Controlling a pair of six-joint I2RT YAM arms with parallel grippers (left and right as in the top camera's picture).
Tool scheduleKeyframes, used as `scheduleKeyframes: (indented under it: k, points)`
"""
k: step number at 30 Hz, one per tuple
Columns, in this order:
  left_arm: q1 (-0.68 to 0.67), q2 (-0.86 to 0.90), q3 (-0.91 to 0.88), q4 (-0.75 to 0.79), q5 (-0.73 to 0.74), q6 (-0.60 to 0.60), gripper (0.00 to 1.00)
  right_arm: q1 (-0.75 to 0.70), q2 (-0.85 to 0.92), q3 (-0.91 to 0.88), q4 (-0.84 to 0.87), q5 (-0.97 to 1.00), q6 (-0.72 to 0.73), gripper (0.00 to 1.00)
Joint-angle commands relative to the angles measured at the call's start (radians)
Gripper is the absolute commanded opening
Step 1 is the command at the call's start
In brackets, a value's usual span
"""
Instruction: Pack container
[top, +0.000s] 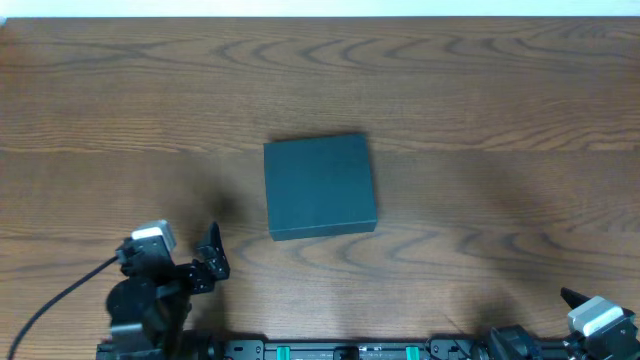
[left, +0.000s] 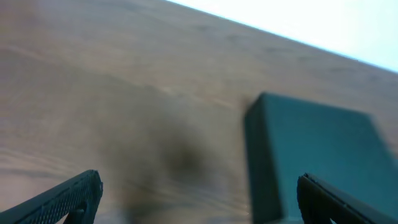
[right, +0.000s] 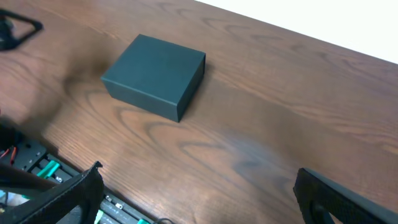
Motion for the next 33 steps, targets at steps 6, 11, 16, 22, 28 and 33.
scheduleKeyframes:
  k: [6,11,16,22,28,33]
  points:
    - [0.0,-0.119,-0.218,0.071,-0.082,0.029,0.99,-0.013,-0.005,0.001,0.0,0.005,0.014,0.99]
    - [0.0,-0.136,-0.28,0.082,-0.083,0.036,0.99,-0.013,-0.005,0.001,0.0,0.005,0.014,0.99]
    - [0.0,-0.136,-0.32,0.078,-0.083,0.036,0.98,-0.013,-0.005,0.001,0.0,0.005,0.014,0.99]
    - [0.0,-0.134,-0.32,0.08,-0.082,0.035,0.99,-0.013,-0.005,0.001,0.0,0.005,0.014,0.99]
    - [0.0,-0.133,-0.32,0.08,-0.082,0.035,0.99,-0.013,-0.005,0.001,0.0,0.005,0.014,0.99]
    - [0.0,-0.133,-0.32,0.08,-0.082,0.036,0.98,-0.013,-0.005,0.001,0.0,0.005,0.014,0.99]
